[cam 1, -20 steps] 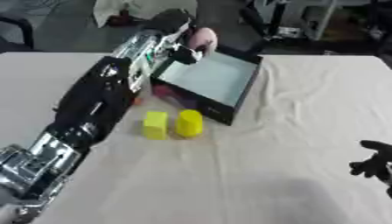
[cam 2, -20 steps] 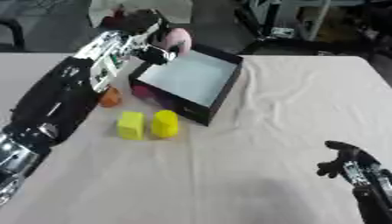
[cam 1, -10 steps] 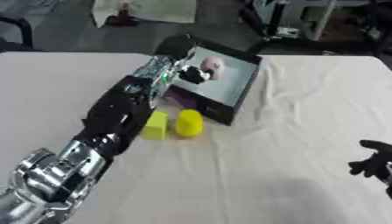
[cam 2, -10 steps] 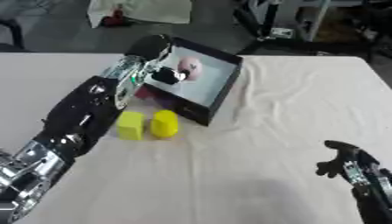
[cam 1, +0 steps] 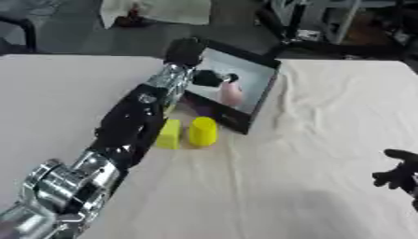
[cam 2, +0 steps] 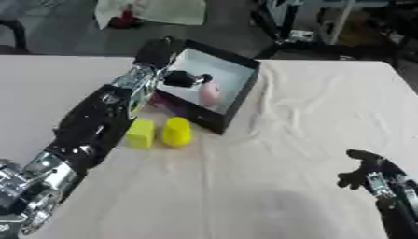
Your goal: Pick up objects on the table and place them in the box.
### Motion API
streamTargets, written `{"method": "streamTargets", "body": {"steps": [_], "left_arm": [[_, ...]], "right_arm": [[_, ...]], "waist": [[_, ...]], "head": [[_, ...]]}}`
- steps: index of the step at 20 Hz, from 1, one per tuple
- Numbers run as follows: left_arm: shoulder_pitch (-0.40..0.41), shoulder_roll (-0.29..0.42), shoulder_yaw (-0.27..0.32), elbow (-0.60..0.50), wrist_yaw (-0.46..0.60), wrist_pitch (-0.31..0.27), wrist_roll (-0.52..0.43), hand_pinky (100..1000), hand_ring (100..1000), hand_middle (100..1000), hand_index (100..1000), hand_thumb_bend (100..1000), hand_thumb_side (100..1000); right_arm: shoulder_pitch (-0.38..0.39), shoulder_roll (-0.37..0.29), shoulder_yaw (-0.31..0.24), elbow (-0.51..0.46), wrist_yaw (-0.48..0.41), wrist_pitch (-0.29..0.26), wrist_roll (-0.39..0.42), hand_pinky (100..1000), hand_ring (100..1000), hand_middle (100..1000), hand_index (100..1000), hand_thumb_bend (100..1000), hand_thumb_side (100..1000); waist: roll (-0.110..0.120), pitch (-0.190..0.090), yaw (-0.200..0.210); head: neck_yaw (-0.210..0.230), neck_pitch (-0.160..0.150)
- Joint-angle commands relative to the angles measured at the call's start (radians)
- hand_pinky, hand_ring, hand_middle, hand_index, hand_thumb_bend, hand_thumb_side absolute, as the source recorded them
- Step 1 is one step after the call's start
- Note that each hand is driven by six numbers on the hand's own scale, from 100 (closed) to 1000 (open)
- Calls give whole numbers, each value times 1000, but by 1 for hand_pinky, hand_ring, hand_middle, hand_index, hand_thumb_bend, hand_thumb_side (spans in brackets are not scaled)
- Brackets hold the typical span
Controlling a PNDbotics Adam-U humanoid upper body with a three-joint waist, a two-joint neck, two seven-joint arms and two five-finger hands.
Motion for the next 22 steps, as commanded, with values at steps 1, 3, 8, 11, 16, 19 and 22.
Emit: {"method": "streamTargets", "body": {"steps": [1,3,8,11,16,19,22], "left_arm": [[-38,83,-38,-49,24,-43,-47,761,712,784,912,627,776],[-37,136,-71,-78,57,-77,-81,764,710,779,913,593,742],[16,271,-123,-57,142,-162,-166,779,722,792,917,539,658],[56,314,-133,-5,192,-212,-216,778,722,791,908,515,609],[98,327,-88,89,182,-295,-299,771,716,784,898,502,579],[106,322,-46,109,153,-327,-349,762,701,768,881,470,550],[111,316,-23,92,148,-322,-405,753,673,742,854,417,516]], "right_arm": [[-3,-7,-11,-10,2,-2,-6,686,490,326,757,100,740],[-1,-8,-14,-10,4,-2,-9,686,490,326,757,100,745],[5,-9,-15,-10,13,-2,-11,686,490,326,757,100,750],[7,-9,-15,-11,16,-3,-12,686,490,326,757,100,748],[10,-7,-16,-12,18,-4,-13,686,490,326,757,100,748],[11,-5,-17,-11,18,-4,-14,686,490,326,757,100,751],[10,-4,-17,-12,18,-4,-14,686,490,326,757,100,751]], "waist": [[-9,-12,6],[-7,-14,15],[-1,-14,24],[-1,-13,25],[-5,-13,28],[-6,-12,29],[-7,-12,29]], "head": [[-15,-2],[-24,-2],[-31,-2],[-35,-2],[-40,-2],[-40,-2],[-41,-2]]}}
